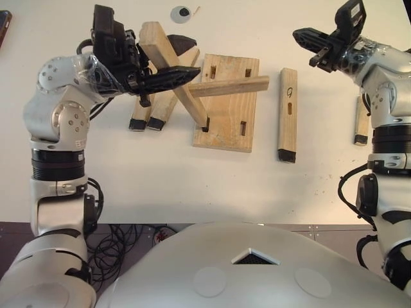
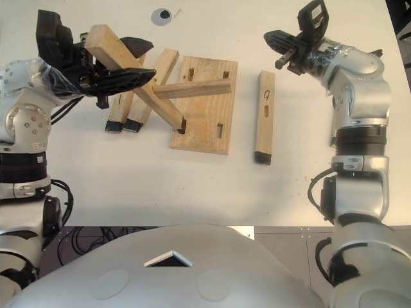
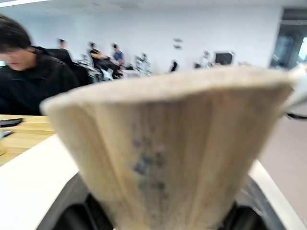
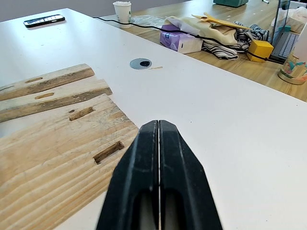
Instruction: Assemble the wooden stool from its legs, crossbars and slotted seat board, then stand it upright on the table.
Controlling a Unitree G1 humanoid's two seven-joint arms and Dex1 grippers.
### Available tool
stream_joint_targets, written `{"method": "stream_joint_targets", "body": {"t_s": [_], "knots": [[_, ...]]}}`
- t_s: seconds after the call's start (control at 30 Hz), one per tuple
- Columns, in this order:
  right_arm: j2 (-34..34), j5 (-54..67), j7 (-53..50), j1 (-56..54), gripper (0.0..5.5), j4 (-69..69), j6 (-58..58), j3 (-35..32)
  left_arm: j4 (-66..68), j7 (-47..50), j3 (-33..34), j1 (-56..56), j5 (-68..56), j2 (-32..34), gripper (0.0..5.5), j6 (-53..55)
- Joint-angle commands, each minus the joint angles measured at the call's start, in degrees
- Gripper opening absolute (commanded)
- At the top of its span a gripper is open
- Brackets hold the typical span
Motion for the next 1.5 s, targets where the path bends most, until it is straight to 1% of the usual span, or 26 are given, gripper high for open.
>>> {"method": "stream_joint_targets", "body": {"t_s": [0.03, 0.1, 0.17, 0.27, 0.33, 0.4, 0.5, 0.53, 0.57, 0.6, 0.63, 0.77, 0.8, 0.83, 0.9, 1.0, 1.07, 1.17, 1.27, 1.4, 1.47, 1.5], "knots": [[2.7, 0.92, -1.19, 3.09, 0.0, -4.44, 2.19, 0.3, 1.64, -1.48, -9.41, 3.77, 12.37, 6.14, 2.06, 2.52], [3.11, 1.26, -2.08, 4.51, 0.0, -5.84, 2.82, -0.1, 1.24, -1.07, -9.8, 4.45, 12.2, 6.9, 2.06, 2.96], [3.63, 1.35, -3.22, 6.28, 0.0, -7.55, 3.37, -0.69, 0.96, 1.45, -9.64, 5.24, 12.0, 6.75, 2.06, 3.92], [4.87, 2.05, -5.28, 8.35, 0.0, -9.99, 4.22, -1.53, -2.41, 6.02, -10.46, 8.64, 12.92, 6.13, 2.06, 4.09], [6.05, 2.42, -6.86, 10.77, 0.0, -12.05, 4.59, -2.08, -3.84, 12.02, -12.89, 11.08, 16.63, 5.05, 2.06, 4.36], [6.85, 2.4, -8.02, 12.55, 0.0, -13.11, 4.6, -2.38, -4.41, 17.25, -13.7, 11.34, 17.1, 3.38, 2.06, 6.03], [7.37, 2.7, -8.95, 13.0, 0.0, -13.61, 4.56, -2.47, -3.6, 18.72, -13.51, 9.68, 17.08, 3.19, 2.06, 4.72], [7.47, 2.71, -9.22, 12.96, 0.0, -13.59, 4.42, -2.5, -3.14, 18.46, -13.17, 8.82, 16.88, 3.35, 2.43, 3.99], [7.68, 2.53, -9.37, 12.92, 0.0, -13.54, 4.31, -2.65, -2.85, 17.96, -12.84, 8.01, 16.51, 3.6, 2.48, 3.4], [7.79, 2.42, -9.45, 12.82, 0.0, -13.41, 4.12, -2.69, -3.05, 16.93, -12.15, 7.43, 16.31, 4.06, 2.71, 2.85], [7.82, 2.45, -9.56, 12.71, 0.0, -13.29, 3.97, -2.62, -3.34, 15.91, -11.38, 7.09, 16.33, 4.46, 2.79, 2.63], [8.02, 2.36, -9.72, 12.72, 0.0, -13.09, 3.49, -2.56, -5.52, 10.53, -8.82, 8.64, 17.03, 9.27, 3.39, 2.5], [8.05, 2.35, -9.73, 12.76, 0.0, -13.09, 3.41, -2.54, -5.74, 10.26, -8.12, 9.45, 17.93, 10.67, 3.47, 2.31], [8.06, 2.35, -9.82, 13.0, 0.0, -13.23, 3.31, -2.61, -5.34, 10.77, -7.34, 9.87, 19.04, 11.55, 3.77, 1.94], [8.05, 2.47, -10.18, 13.88, 0.0, -13.74, 3.08, -3.03, -1.92, 17.12, -3.66, 8.94, 21.45, 11.28, 3.77, 3.78], [8.05, 2.58, -11.03, 14.66, 0.0, -13.78, 2.82, -3.8, 3.55, 30.17, 3.08, 5.49, 20.58, 5.47, 3.77, 12.87], [8.15, 2.4, -11.8, 14.23, 0.0, -13.11, 2.58, -4.21, 4.9, 35.36, 4.78, 4.71, 19.87, 1.96, 3.77, 18.52], [8.3, 1.69, -14.13, 11.76, 0.0, -10.8, 1.79, -5.81, 6.52, 41.38, 4.61, 5.23, 21.02, -2.42, 3.77, 24.49], [8.14, 1.09, -16.41, 9.41, 0.0, -8.1, 0.58, -7.73, 7.74, 44.7, 3.98, 6.25, 22.94, -3.88, 3.77, 26.94], [8.01, 0.5, -17.67, 8.32, 0.0, -6.41, -0.42, -8.86, 8.49, 45.43, 2.38, 8.94, 25.32, -3.37, 3.77, 29.29], [8.01, 0.3, -17.94, 8.35, 0.0, -6.25, -0.73, -9.05, 8.83, 45.43, 1.91, 10.14, 25.91, -3.6, 3.32, 30.53], [8.07, 0.19, -18.1, 8.27, 0.0, -6.13, -0.85, -9.08, 9.0, 45.45, 1.86, 10.64, 26.01, -3.92, 3.19, 30.93]]}}
